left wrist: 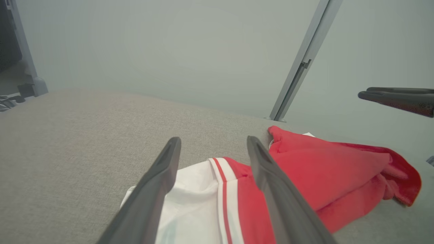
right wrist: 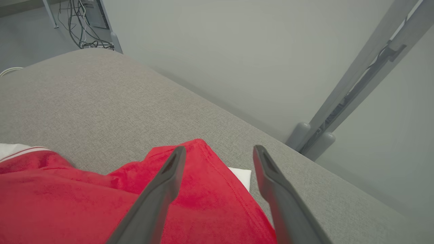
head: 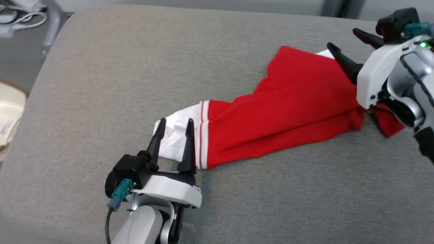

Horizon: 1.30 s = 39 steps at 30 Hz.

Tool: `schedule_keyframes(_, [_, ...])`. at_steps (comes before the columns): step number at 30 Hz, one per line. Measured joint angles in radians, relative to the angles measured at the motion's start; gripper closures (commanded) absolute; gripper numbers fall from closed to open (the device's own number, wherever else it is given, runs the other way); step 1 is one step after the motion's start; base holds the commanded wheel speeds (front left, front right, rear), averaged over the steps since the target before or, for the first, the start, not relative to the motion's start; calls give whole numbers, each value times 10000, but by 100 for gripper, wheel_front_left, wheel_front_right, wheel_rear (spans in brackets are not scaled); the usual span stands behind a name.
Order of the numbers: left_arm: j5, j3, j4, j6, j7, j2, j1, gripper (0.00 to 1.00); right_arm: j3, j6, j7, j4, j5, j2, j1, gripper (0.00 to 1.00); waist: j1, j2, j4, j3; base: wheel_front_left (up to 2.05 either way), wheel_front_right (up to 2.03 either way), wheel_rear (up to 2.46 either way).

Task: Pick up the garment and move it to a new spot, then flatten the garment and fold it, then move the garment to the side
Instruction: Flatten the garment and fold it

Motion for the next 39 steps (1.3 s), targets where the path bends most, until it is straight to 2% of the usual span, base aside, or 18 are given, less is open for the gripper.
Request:
schedule_keyframes(7, [-472,-771,-318,240,2,-2,-149,0,1732,0,1304,725,1674,-915,-1216,0,0,0,1196,534,0,0,0])
schedule_keyframes(11, [-648,-1057,-464,351,2,-6,-159,0,2428,0,1557,907,2474,-1277,-1691,0,0,0,1733,805,0,0,0])
schedule_keyframes(17, [-911,-1450,-677,472,2,-6,-244,0,3218,0,1689,1465,2913,-1722,-2357,0,0,0,2312,1250,0,0,0])
schedule_keyframes(22, [-1106,-1657,-821,621,2,-12,-341,0,3563,0,1697,1766,3306,-1975,-2657,0,0,0,2722,1496,0,0,0])
schedule_keyframes(32, [-1206,-1624,-1135,899,2,-6,-187,0,4778,0,1747,2336,3737,-1900,-3259,0,0,0,3027,1989,0,0,0])
schedule_keyframes(33, [-1206,-1630,-1158,924,2,-6,-184,0,4855,0,1745,2345,3858,-1883,-3277,57,0,0,3034,2009,0,0,0])
schedule_keyframes(34, [-1212,-1636,-1183,940,2,-6,-182,0,4959,-2,1756,2326,3983,-1875,-3298,100,0,0,3041,2029,0,0,0])
schedule_keyframes(39, [-1246,-1649,-1183,965,2,-6,-177,0,5319,0,1037,2213,4103,-1929,-3400,100,0,0,3051,2039,0,0,0])
